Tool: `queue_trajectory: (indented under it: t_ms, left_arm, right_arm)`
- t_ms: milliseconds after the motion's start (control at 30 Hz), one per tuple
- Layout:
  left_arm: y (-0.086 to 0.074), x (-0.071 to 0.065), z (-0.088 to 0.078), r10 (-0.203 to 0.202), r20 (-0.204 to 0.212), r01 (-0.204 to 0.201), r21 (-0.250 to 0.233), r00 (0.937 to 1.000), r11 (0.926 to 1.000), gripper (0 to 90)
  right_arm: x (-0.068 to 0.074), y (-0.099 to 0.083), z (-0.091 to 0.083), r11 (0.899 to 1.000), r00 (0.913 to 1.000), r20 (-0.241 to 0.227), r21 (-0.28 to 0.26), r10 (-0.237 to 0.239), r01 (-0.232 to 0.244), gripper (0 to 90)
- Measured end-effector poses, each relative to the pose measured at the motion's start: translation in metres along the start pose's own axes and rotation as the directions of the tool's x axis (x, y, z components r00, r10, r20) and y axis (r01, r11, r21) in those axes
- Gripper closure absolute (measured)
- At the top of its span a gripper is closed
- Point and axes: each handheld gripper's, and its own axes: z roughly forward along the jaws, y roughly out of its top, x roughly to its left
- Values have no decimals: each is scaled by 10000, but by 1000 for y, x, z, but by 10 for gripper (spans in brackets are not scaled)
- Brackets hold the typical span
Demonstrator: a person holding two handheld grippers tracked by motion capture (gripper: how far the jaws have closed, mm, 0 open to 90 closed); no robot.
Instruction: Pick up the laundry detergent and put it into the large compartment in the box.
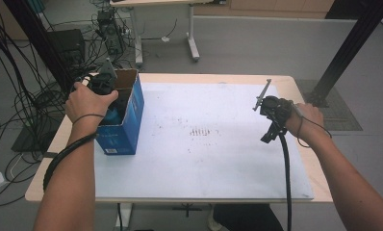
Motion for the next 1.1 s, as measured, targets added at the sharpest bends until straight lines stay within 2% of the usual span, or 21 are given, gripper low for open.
queue_trajectory:
  t_ms: [1100]
  left_arm:
    - [-1,2,1,-74,55,75,-99,10000,9999,372]
  right_arm:
    - [-1,1,1,10000,10000,-8,27,34,-34,40]
